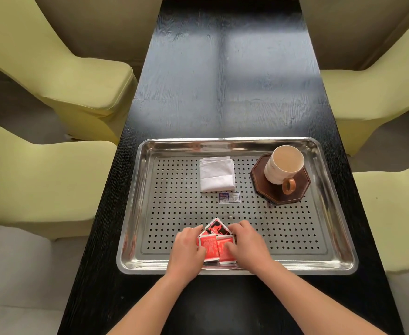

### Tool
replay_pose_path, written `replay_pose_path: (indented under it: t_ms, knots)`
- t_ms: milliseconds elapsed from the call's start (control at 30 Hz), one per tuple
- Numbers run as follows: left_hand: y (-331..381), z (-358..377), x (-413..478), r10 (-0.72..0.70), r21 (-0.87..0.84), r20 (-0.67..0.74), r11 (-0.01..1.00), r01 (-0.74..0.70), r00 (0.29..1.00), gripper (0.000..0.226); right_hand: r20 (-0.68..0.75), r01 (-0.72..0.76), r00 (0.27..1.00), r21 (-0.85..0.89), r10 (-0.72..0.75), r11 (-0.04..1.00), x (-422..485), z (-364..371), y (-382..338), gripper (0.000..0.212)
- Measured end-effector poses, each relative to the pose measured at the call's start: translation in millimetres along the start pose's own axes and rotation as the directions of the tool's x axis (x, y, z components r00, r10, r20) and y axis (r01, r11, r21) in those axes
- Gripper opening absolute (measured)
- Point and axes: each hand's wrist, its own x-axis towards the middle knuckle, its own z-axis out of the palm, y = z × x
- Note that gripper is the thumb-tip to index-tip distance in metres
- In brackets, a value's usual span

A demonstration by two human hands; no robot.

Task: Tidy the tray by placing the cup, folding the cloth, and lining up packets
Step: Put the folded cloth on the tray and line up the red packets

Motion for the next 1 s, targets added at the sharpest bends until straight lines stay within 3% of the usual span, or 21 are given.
replay_pose_path:
  t_ms: [133, 233, 300, 367, 567, 1000]
  knots:
    - [-13.2, -19.7, 5.0, -0.007, 0.106, -0.095, 0.994, 0.017, 0.995, 0.045, -0.05, -0.028, 0.998, 0.055, 0.031, 0.998, 12.9, -14.1, -2.0, 0.033]
    - [-29.9, -40.7, 5.7, 0.086, 0.32, -0.21, 0.947, -0.014, 0.974, 0.045, -0.095, -0.056, 0.993, 0.158, 0.072, 0.986, 31.9, -29.0, -8.0, 0.04]
    - [-47.4, -51.6, 6.1, 0.117, 0.446, -0.29, 0.895, 0.026, 0.95, 0.055, -0.124, -0.066, 0.988, 0.196, 0.092, 0.978, 49.9, -40.1, -13.9, 0.04]
    - [-64.7, -60.2, 5.7, 0.057, 0.495, -0.338, 0.86, 0.126, 0.939, 0.07, -0.178, -0.073, 0.978, 0.209, 0.112, 0.975, 70.6, -51.3, -20.3, 0.037]
    - [-91.2, -55.5, 9.7, -0.081, 0.461, -0.323, 0.856, 0.232, 0.943, 0.086, -0.173, -0.248, 0.948, 0.125, 0.267, 0.961, 122.4, -64.4, -30.9, 0.052]
    - [-93.2, -51.1, 10.3, -0.087, 0.477, -0.319, 0.845, 0.239, 0.944, 0.082, -0.168, -0.296, 0.932, 0.166, 0.323, 0.941, 142.6, -48.3, -41.6, 0.036]
